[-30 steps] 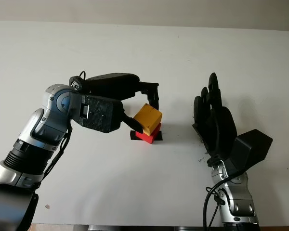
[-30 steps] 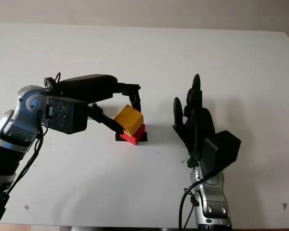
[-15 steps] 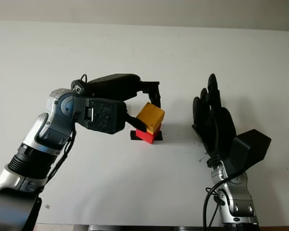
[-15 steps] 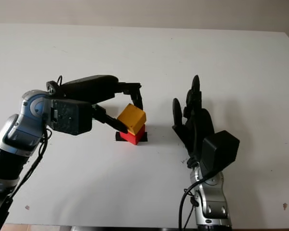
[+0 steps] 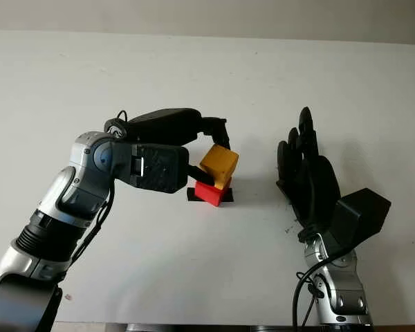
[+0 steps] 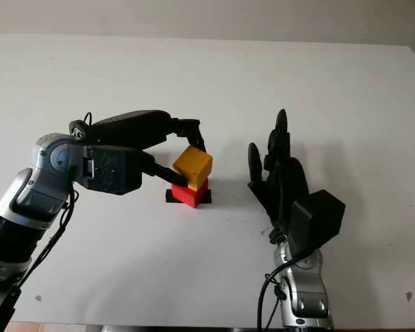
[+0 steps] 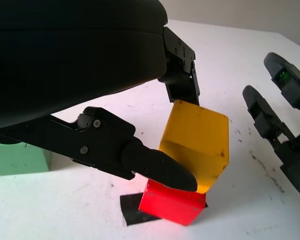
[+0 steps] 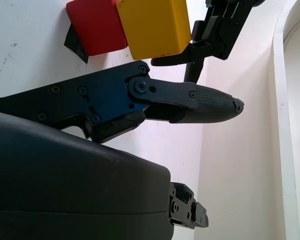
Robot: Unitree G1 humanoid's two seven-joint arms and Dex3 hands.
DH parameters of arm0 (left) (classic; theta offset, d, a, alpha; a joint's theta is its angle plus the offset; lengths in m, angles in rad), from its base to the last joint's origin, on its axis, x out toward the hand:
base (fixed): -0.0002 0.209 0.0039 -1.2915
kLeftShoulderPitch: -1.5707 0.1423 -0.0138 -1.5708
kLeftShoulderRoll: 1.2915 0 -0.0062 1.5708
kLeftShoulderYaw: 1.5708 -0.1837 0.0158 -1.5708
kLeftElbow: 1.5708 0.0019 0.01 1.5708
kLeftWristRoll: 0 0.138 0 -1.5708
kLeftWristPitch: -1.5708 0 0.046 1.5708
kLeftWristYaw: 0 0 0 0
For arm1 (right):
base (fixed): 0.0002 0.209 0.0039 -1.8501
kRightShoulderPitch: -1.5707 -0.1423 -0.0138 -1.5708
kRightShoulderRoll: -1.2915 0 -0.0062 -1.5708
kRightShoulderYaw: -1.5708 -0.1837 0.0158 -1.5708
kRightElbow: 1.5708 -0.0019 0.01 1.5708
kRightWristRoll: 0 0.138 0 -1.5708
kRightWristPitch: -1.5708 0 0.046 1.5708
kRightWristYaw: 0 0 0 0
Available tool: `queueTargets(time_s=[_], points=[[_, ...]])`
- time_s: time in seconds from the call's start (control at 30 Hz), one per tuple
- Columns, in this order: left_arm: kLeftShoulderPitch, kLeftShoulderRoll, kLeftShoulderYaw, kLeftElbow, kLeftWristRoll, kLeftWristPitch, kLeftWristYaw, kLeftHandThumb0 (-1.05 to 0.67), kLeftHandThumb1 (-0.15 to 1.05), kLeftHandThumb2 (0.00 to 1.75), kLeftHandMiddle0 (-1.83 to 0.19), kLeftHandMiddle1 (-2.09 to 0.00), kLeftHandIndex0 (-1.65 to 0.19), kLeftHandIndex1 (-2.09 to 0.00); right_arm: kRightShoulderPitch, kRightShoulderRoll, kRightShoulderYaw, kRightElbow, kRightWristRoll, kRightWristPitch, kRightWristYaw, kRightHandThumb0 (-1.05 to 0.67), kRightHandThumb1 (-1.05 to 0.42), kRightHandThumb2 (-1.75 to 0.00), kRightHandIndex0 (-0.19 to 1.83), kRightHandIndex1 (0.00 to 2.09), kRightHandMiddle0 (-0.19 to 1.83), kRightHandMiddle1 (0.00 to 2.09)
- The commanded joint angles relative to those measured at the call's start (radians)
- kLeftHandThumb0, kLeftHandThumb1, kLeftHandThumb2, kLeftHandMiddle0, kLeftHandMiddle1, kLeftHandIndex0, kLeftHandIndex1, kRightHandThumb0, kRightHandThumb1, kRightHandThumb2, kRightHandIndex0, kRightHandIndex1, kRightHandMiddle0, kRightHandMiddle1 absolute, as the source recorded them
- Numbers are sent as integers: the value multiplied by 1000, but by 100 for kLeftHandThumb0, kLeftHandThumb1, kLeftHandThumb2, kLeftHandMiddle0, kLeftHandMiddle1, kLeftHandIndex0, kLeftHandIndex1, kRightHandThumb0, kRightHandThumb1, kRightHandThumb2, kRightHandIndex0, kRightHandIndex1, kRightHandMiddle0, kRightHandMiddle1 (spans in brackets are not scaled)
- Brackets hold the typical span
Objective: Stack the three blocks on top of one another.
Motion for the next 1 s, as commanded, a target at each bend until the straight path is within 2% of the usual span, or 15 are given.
queueTargets(time_s=[0.0,0.2,0.47,0.63,0.67,0.73,0.83,0.97], points=[[11,17,8,-35,-11,0,-12,-53,98,5,-1,-4,-19,-86,12,-3,1,-20,1,0,-1,-74,-105,-53,-19,0,-19,0],[32,57,25,-99,-35,36,-57,-53,98,5,1,-5,-19,-82,11,0,0,-19,7,2,2,-73,-105,-53,-19,0,-19,0],[45,89,37,-135,-65,66,-89,-52,97,5,1,-5,-23,-71,11,-4,2,-25,2,15,1,-73,-105,-54,-19,0,-19,0],[47,97,41,-131,-75,62,-82,-53,98,6,4,-5,-19,-54,12,-1,0,-25,3,10,-3,-72,-105,-53,-19,0,-19,0],[47,99,41,-129,-68,61,-76,-53,99,6,5,-5,-19,-47,12,-1,0,-24,3,8,-3,-73,-105,-53,-19,0,-19,0],[45,98,43,-123,-52,62,-54,-55,100,5,13,-3,-5,-20,12,-1,-1,-21,3,2,-2,-73,-105,-53,-19,0,-19,0],[43,97,45,-103,-22,40,-3,-58,101,6,18,-1,7,-6,12,0,-1,-22,4,8,-4,-73,-105,-53,-19,0,-19,0],[41,93,48,-70,60,-1,115,-66,102,6,19,0,18,-1,13,-1,-1,-29,7,21,-2,-74,-105,-53,-19,0,-19,0]])
